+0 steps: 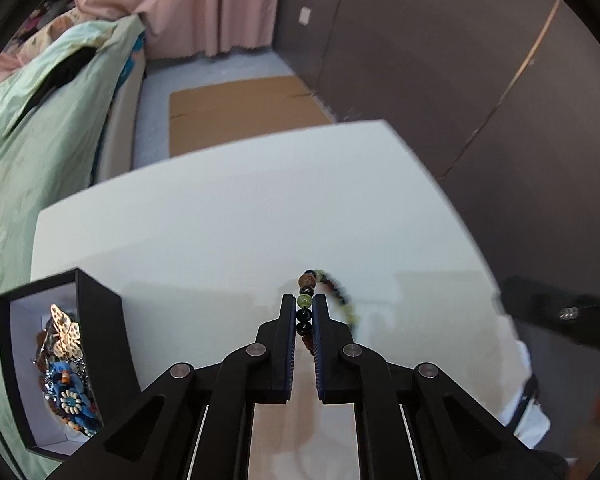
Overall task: Organize jewelry
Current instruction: 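Carry beaded bracelet into box with left tool while right tool grasps small silver ring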
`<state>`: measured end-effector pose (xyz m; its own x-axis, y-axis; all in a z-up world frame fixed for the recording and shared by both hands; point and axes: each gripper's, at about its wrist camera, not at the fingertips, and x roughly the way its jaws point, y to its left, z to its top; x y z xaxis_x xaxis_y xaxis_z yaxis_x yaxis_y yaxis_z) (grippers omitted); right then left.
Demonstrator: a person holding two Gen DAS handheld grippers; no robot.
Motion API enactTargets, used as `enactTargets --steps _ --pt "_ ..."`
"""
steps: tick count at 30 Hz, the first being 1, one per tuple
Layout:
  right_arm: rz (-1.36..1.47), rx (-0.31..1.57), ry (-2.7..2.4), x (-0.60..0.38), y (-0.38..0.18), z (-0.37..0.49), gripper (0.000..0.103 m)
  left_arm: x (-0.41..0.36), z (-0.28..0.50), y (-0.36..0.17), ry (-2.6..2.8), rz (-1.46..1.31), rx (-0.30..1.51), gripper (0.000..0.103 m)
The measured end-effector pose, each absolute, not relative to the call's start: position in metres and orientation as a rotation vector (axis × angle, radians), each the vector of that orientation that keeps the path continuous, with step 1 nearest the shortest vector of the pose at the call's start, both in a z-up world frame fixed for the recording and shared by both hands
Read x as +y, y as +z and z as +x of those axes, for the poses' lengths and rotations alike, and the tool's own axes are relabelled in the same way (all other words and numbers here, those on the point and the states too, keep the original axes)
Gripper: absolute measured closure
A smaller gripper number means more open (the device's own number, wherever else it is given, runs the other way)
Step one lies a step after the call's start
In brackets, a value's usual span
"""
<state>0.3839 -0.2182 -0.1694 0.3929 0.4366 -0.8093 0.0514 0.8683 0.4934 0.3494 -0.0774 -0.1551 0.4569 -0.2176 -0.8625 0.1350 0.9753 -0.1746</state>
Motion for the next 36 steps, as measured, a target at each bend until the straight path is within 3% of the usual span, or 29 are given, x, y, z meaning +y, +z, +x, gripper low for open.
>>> enactTargets --steps 11,23,36 --pt "0.447 1.175 0.276 -0.204 -0.178 0.386 0.04 -0.051 0.33 -0.109 -0.233 -0.168 0.968 0.095" --pt "0.273 1.232 0.325 -0.149 -0.193 0.39 0.069 0.002 0.314 -0.081 -0.192 -0.28 0.881 0.095" --pt "0.115 1.242 0.26 -0.115 -0.211 0.393 0.075 0.053 0.294 -0.07 -0.135 -0.338 0.819 0.095"
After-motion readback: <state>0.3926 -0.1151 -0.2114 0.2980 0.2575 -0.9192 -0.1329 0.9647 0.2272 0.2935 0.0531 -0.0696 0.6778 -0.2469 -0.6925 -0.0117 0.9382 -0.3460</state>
